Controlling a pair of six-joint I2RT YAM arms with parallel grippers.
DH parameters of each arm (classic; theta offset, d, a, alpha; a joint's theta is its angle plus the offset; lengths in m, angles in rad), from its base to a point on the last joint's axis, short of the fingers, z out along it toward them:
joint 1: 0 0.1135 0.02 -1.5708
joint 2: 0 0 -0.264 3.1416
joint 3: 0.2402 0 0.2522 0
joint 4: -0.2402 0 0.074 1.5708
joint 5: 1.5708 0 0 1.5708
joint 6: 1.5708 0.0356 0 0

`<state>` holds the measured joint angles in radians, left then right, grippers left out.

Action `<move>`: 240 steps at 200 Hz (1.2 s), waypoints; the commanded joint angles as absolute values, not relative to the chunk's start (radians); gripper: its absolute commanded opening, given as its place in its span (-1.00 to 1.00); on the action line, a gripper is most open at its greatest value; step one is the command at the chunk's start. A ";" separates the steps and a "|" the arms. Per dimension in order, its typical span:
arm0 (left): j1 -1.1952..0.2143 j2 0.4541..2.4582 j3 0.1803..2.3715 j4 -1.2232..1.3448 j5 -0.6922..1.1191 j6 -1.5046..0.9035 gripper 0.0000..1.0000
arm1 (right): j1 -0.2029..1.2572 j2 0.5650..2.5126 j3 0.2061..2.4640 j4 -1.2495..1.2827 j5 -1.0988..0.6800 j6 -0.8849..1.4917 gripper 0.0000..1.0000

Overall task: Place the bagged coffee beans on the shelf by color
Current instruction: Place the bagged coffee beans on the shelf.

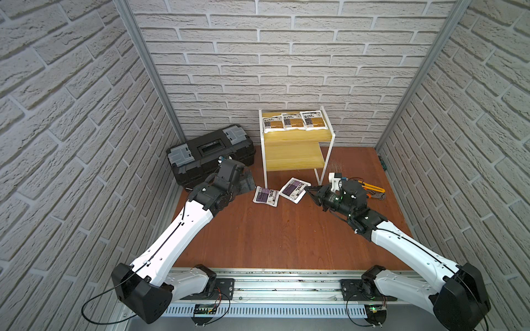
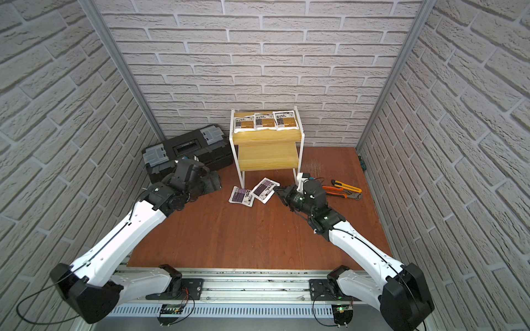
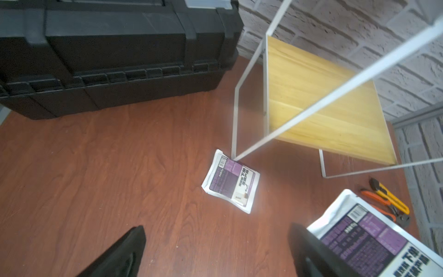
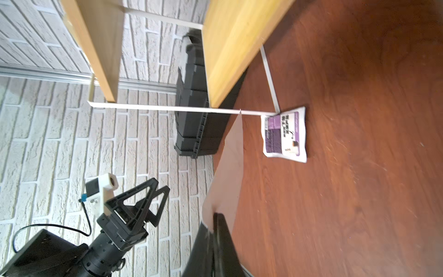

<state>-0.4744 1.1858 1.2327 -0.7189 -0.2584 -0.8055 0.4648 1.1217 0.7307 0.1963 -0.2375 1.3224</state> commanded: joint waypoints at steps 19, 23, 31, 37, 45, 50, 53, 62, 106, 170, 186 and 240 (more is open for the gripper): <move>-0.394 1.195 1.221 -0.685 -0.178 -0.773 0.97 | 0.489 1.217 0.770 0.478 -0.069 1.349 -0.95; -0.391 1.199 1.221 -0.684 -0.177 -0.771 0.97 | 0.490 1.229 0.775 0.490 -0.061 1.355 -0.95; -0.385 1.207 1.224 -0.683 -0.169 -0.766 0.97 | 0.492 1.255 0.782 0.524 -0.045 1.364 -0.95; -0.384 1.213 1.226 -0.681 -0.164 -0.765 0.97 | 0.492 1.275 0.789 0.544 -0.037 1.371 -0.95; -0.382 1.219 1.227 -0.680 -0.160 -0.756 0.97 | 0.495 1.300 0.802 0.568 -0.028 1.378 -0.95; -0.382 1.221 1.227 -0.680 -0.158 -0.757 0.97 | 0.495 1.319 0.810 0.588 -0.024 1.379 -0.95; -0.379 1.224 1.227 -0.680 -0.156 -0.754 0.97 | 0.495 1.329 0.815 0.595 -0.023 1.380 -0.95; -0.378 1.230 1.227 -0.680 -0.152 -0.750 0.97 | 0.497 1.358 0.834 0.609 -0.013 1.383 -0.95; -0.371 1.238 1.210 -0.668 -0.134 -0.744 0.97 | 0.504 1.475 0.911 0.659 0.044 1.392 -0.95; -0.367 1.256 1.195 -0.640 -0.102 -0.747 0.97 | 0.548 1.631 0.996 0.608 0.212 1.407 -0.95; -0.368 1.264 1.196 -0.634 -0.094 -0.749 0.97 | 0.568 1.664 1.020 0.572 0.252 1.415 -0.95; -0.368 1.279 1.189 -0.608 -0.065 -0.767 0.97 | 0.626 1.746 1.112 0.435 0.392 1.464 -0.95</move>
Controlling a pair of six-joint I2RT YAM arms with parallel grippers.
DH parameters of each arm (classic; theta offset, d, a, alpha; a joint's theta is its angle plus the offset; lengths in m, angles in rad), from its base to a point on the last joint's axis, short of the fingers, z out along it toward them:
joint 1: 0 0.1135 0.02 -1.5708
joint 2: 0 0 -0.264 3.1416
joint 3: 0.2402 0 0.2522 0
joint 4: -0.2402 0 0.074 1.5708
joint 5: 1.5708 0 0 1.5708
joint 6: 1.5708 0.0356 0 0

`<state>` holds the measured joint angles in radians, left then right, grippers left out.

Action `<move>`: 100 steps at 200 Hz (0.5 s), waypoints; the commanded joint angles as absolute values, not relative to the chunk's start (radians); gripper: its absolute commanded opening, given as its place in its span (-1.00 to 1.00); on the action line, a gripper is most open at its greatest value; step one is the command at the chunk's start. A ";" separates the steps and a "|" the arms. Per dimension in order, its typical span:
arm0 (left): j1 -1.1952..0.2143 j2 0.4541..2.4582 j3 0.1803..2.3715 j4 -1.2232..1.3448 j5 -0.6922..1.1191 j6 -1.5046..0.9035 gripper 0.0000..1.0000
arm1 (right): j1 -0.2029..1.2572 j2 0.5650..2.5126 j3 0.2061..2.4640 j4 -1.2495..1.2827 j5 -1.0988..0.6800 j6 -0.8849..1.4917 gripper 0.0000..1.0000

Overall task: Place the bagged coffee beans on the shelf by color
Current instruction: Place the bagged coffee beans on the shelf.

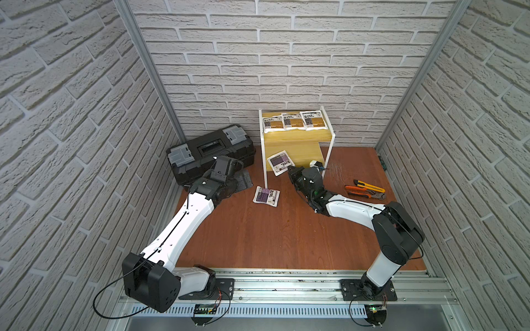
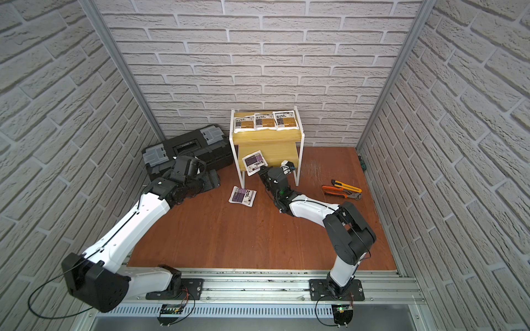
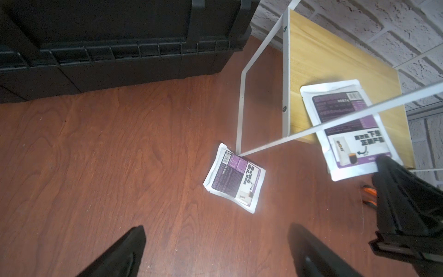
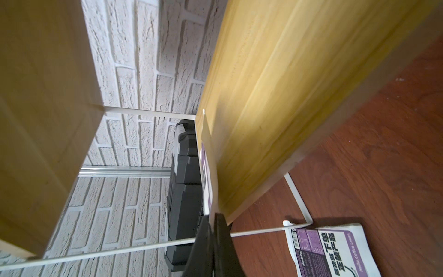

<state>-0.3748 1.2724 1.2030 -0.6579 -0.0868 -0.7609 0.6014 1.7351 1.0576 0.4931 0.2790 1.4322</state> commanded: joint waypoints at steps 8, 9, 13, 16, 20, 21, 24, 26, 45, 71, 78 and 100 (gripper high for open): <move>-0.368 1.279 1.187 -0.603 -0.060 -0.769 0.97 | 0.630 1.759 1.123 0.421 0.412 1.481 -0.95; -0.368 1.280 1.187 -0.603 -0.059 -0.770 0.97 | 0.631 1.761 1.124 0.421 0.414 1.483 -0.95; -0.368 1.281 1.187 -0.601 -0.056 -0.770 0.97 | 0.632 1.766 1.130 0.413 0.420 1.492 -0.95; -0.368 1.280 1.187 -0.601 -0.055 -0.770 0.97 | 0.633 1.771 1.134 0.408 0.425 1.499 -0.95; -0.368 1.282 1.188 -0.599 -0.053 -0.772 0.97 | 0.634 1.776 1.140 0.403 0.430 1.508 -0.95; -0.368 1.282 1.189 -0.599 -0.052 -0.771 0.97 | 0.634 1.777 1.141 0.402 0.431 1.510 -0.95; -0.367 1.284 1.189 -0.600 -0.051 -0.772 0.97 | 0.634 1.783 1.146 0.401 0.434 1.515 -0.95; -0.368 1.284 1.189 -0.600 -0.052 -0.771 0.97 | 0.635 1.786 1.148 0.401 0.436 1.519 -0.95; -0.369 1.283 1.188 -0.601 -0.046 -0.770 0.97 | 0.637 1.808 1.180 0.375 0.463 1.551 -0.95; -0.369 1.281 1.181 -0.602 -0.043 -0.767 0.97 | 0.638 1.842 1.230 0.349 0.492 1.586 -0.95; -0.368 1.280 1.180 -0.603 -0.042 -0.767 0.97 | 0.637 1.850 1.245 0.341 0.498 1.593 -0.95; -0.368 1.279 1.174 -0.603 -0.040 -0.766 0.97 | 0.637 1.884 1.290 0.327 0.505 1.608 -0.95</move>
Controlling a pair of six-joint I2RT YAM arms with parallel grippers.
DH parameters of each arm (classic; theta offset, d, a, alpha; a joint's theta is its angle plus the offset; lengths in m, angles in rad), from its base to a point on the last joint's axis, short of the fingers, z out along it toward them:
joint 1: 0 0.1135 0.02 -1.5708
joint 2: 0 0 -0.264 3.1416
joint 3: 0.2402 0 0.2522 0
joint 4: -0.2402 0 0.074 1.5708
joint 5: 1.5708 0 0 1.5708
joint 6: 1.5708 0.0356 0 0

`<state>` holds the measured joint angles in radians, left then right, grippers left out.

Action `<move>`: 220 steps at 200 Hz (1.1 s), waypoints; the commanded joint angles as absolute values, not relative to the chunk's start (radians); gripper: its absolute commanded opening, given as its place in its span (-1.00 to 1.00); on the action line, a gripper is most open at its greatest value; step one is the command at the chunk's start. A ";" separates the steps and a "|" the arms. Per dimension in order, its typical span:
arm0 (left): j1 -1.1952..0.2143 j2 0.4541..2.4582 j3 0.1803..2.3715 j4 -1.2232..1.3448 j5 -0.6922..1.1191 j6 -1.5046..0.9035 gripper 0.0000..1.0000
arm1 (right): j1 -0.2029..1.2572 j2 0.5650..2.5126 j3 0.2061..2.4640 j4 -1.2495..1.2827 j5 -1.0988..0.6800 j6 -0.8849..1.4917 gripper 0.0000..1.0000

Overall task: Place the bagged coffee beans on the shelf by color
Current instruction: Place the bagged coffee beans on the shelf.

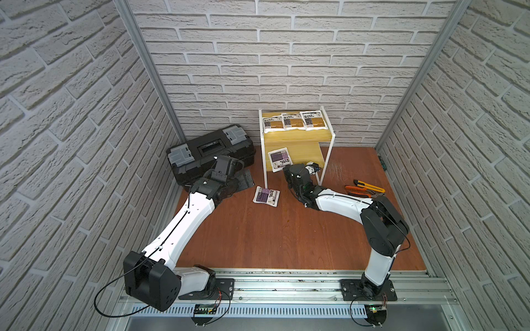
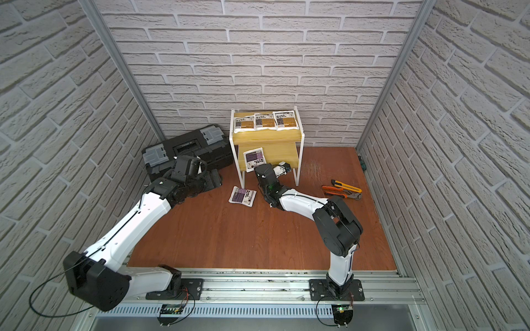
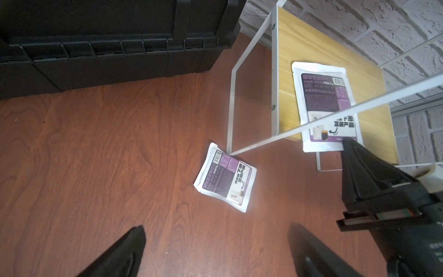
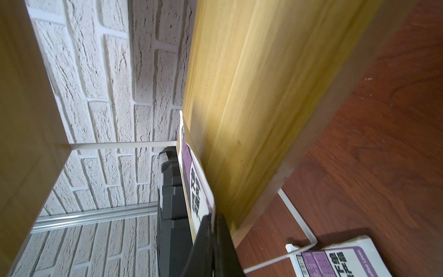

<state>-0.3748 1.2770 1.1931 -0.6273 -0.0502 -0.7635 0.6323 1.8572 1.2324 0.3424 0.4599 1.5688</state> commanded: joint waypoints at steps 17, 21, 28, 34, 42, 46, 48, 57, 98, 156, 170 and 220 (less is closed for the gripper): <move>-0.368 1.278 1.170 -0.599 -0.038 -0.766 0.97 | 0.637 1.911 1.323 0.322 0.502 1.614 -0.95; -0.368 1.278 1.169 -0.600 -0.038 -0.766 0.97 | 0.637 1.915 1.331 0.318 0.503 1.615 -0.95; -0.368 1.277 1.167 -0.599 -0.038 -0.766 0.97 | 0.637 1.924 1.343 0.312 0.503 1.617 -0.95; -0.368 1.275 1.166 -0.598 -0.037 -0.765 0.97 | 0.637 1.932 1.356 0.301 0.502 1.619 -0.95; -0.368 1.276 1.164 -0.597 -0.035 -0.766 0.97 | 0.637 1.942 1.371 0.292 0.502 1.621 -0.95; -0.368 1.275 1.164 -0.597 -0.035 -0.765 0.97 | 0.637 1.947 1.377 0.290 0.503 1.621 -0.94; -0.368 1.275 1.162 -0.597 -0.036 -0.765 0.97 | 0.637 1.949 1.381 0.289 0.503 1.621 -0.95; -0.368 1.275 1.160 -0.597 -0.036 -0.764 0.97 | 0.637 1.961 1.395 0.282 0.500 1.624 -0.95; -0.367 1.272 1.155 -0.598 -0.037 -0.760 0.97 | 0.637 2.011 1.440 0.268 0.504 1.632 -0.92; -0.365 1.270 1.147 -0.598 -0.038 -0.760 0.97 | 0.637 2.015 1.447 0.264 0.499 1.639 -0.50; -0.364 1.272 1.146 -0.595 -0.038 -0.760 0.97 | 0.637 2.008 1.444 0.256 0.495 1.636 -0.29; -0.365 1.268 1.152 -0.596 -0.038 -0.764 0.97 | 0.637 1.970 1.430 0.201 0.477 1.623 0.10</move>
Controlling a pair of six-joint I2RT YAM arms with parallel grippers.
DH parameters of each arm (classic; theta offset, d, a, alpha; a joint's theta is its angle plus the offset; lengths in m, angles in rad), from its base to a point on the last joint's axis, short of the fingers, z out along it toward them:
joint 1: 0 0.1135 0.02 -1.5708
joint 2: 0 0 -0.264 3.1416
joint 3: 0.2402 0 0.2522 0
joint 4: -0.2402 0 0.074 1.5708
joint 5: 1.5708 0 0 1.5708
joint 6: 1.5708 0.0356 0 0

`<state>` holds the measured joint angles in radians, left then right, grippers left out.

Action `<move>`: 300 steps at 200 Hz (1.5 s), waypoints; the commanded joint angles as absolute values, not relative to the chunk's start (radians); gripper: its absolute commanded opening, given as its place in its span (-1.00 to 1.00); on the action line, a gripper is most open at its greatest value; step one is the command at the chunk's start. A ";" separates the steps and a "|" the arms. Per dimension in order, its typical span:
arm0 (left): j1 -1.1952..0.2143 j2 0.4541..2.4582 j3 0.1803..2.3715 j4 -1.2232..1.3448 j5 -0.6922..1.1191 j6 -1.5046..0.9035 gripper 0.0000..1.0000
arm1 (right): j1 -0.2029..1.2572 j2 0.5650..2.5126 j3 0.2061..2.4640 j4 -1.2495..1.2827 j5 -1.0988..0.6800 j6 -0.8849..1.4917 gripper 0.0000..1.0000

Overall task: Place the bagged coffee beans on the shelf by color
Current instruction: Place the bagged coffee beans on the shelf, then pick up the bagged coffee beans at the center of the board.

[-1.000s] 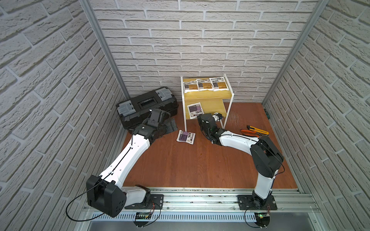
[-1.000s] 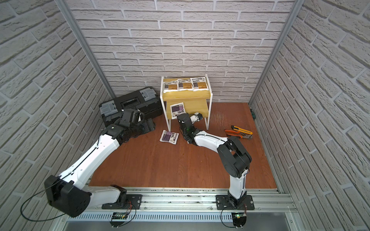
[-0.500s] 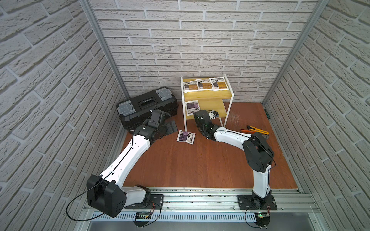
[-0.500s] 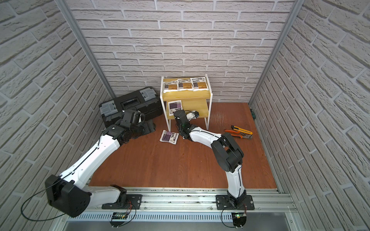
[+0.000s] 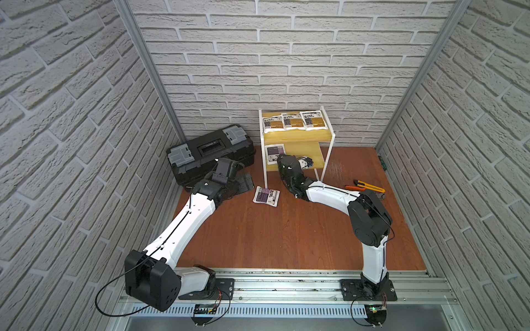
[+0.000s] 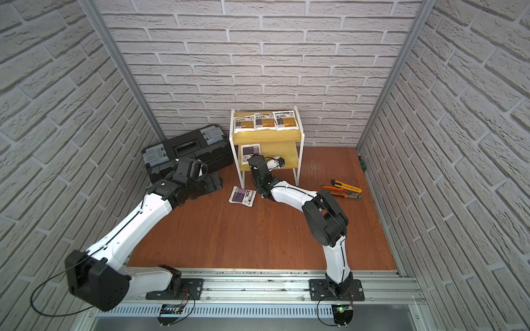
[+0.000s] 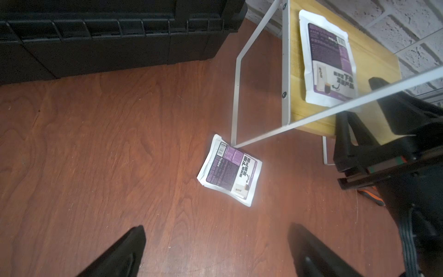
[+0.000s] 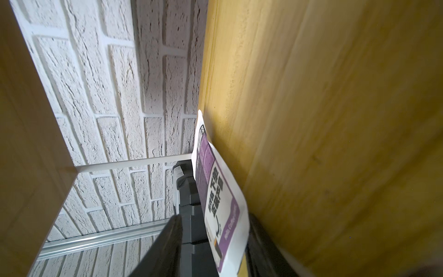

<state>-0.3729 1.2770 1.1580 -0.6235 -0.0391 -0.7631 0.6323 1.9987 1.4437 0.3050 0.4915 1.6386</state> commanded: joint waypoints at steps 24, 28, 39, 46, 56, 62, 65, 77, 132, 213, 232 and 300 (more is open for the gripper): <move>-0.366 1.266 1.155 -0.600 -0.040 -0.765 0.97 | 0.637 1.924 1.411 0.180 0.457 1.614 0.19; -0.366 1.264 1.155 -0.601 -0.043 -0.764 0.97 | 0.637 1.917 1.406 0.176 0.452 1.613 0.20; -0.367 1.262 1.157 -0.603 -0.046 -0.764 0.97 | 0.638 1.898 1.391 0.168 0.440 1.604 0.21; -0.367 1.259 1.157 -0.604 -0.049 -0.764 0.97 | 0.638 1.884 1.381 0.159 0.429 1.600 0.22; -0.367 1.256 1.158 -0.608 -0.053 -0.764 0.97 | 0.639 1.863 1.364 0.152 0.420 1.590 0.23; -0.367 1.254 1.160 -0.610 -0.056 -0.764 0.97 | 0.640 1.850 1.351 0.146 0.414 1.584 0.23; -0.366 1.253 1.160 -0.612 -0.058 -0.765 0.97 | 0.640 1.844 1.346 0.144 0.411 1.581 0.23; -0.367 1.249 1.161 -0.614 -0.064 -0.764 0.97 | 0.641 1.818 1.322 0.134 0.401 1.567 0.23; -0.366 1.220 1.127 -0.625 -0.099 -0.764 0.97 | 0.640 1.661 1.171 0.141 0.311 1.450 0.24; -0.365 1.254 1.002 -0.608 -0.158 -0.763 0.97 | 0.637 1.393 0.962 -0.046 0.184 1.215 0.31; -0.368 1.303 0.991 -0.591 -0.160 -0.750 0.97 | 0.630 1.348 0.916 -0.081 0.152 1.140 0.32; -0.409 1.590 1.096 -0.589 -0.229 -0.617 0.97 | 0.608 1.267 0.793 -0.182 0.022 0.963 0.33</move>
<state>-0.3866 1.5169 1.0348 -0.6056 -0.1783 -0.6937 0.6170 1.3018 0.8246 -0.1444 0.0814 1.0588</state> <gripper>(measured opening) 0.986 0.665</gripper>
